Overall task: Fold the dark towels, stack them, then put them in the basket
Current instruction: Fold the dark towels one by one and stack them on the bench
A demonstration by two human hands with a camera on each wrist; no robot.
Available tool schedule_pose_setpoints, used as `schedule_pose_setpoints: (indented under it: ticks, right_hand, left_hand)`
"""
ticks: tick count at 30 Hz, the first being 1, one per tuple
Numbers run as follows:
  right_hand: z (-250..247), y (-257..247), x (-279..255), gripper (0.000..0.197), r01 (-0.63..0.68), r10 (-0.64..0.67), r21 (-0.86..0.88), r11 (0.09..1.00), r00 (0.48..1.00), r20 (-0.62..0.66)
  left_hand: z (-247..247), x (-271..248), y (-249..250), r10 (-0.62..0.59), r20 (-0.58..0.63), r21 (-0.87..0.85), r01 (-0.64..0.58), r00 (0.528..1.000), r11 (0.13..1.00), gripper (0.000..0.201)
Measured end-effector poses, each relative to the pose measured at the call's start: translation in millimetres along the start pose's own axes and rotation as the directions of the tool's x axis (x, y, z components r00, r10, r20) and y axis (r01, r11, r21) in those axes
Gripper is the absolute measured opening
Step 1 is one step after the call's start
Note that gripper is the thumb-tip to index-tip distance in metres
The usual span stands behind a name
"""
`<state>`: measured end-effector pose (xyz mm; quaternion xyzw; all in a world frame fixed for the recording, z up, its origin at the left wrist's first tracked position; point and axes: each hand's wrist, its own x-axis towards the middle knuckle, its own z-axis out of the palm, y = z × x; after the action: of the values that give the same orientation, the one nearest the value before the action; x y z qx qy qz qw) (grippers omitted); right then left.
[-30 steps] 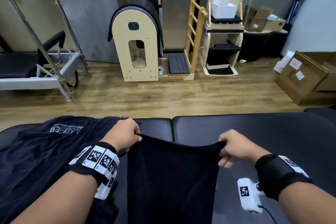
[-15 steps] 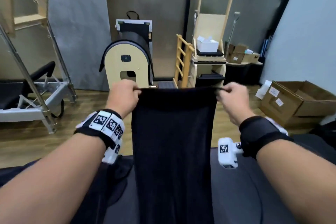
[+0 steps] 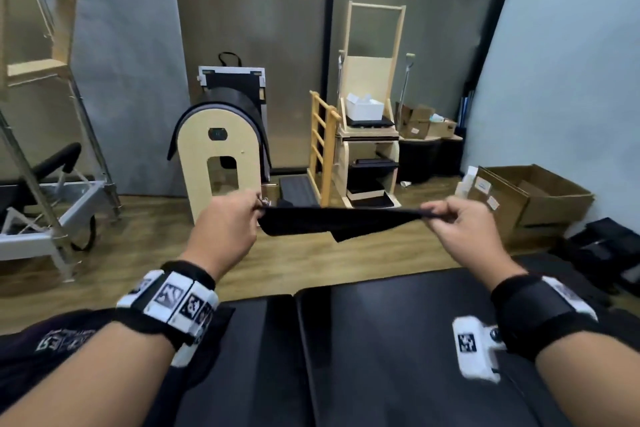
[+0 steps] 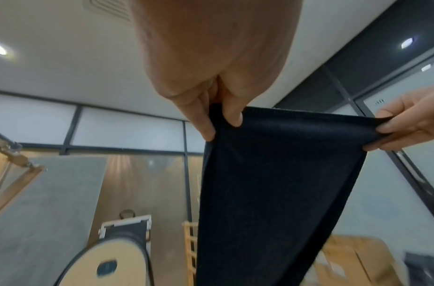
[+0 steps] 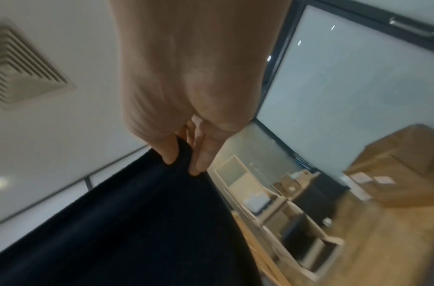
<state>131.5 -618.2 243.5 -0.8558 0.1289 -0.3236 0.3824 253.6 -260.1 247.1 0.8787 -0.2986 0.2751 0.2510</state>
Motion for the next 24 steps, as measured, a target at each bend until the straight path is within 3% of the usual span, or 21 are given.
schedule_pose_setpoints:
  ticks: [2,4,8,13,14,17,21,23,24]
  right_hand:
    - [-3,37,-37,0.029,-0.083,0.086,-0.038,0.996,0.993,0.085]
    - [-8,72,-78,0.033,-0.131,0.145,-0.087,0.987,0.975,0.169]
    - [-23,132,-153,0.043,-0.114,0.194,-0.235,0.965,0.915,0.354]
    - [-61,170,-217,0.032,-0.007,0.305,-0.434,0.901,0.722,0.621]
    - [-71,173,-226,0.029,0.002,0.333,-0.46,0.888,0.686,0.647]
    - [-94,178,-241,0.026,-0.079,0.412,-0.451,0.889,0.566,0.714]
    - [-114,179,-256,0.018,-0.215,0.511,-0.466,0.858,0.282,0.812]
    - [-118,180,-260,0.015,-0.261,0.539,-0.48,0.837,0.25,0.804]
    - [-117,181,-260,0.014,-0.266,0.539,-0.475,0.839,0.279,0.795]
  left_hand:
    - [20,-38,9,-0.05,0.145,0.059,0.042,0.988,0.997,0.004]
    - [39,-79,21,-0.128,0.296,0.122,0.095,0.947,0.988,0.007]
    - [74,-161,40,-0.298,0.542,0.153,0.257,0.786,0.954,0.012]
    - [80,-237,90,-0.225,0.779,0.001,0.357,0.585,0.934,0.004]
    - [77,-247,101,-0.209,0.813,-0.015,0.378,0.543,0.926,0.01]
    - [73,-267,121,-0.223,0.867,0.017,0.42,0.446,0.907,0.018]
    - [72,-282,139,-0.204,0.914,0.025,0.452,0.352,0.892,0.015]
    - [72,-285,144,-0.216,0.921,0.034,0.485,0.324,0.874,0.02]
    - [73,-285,145,-0.238,0.914,0.044,0.503,0.328,0.863,0.021]
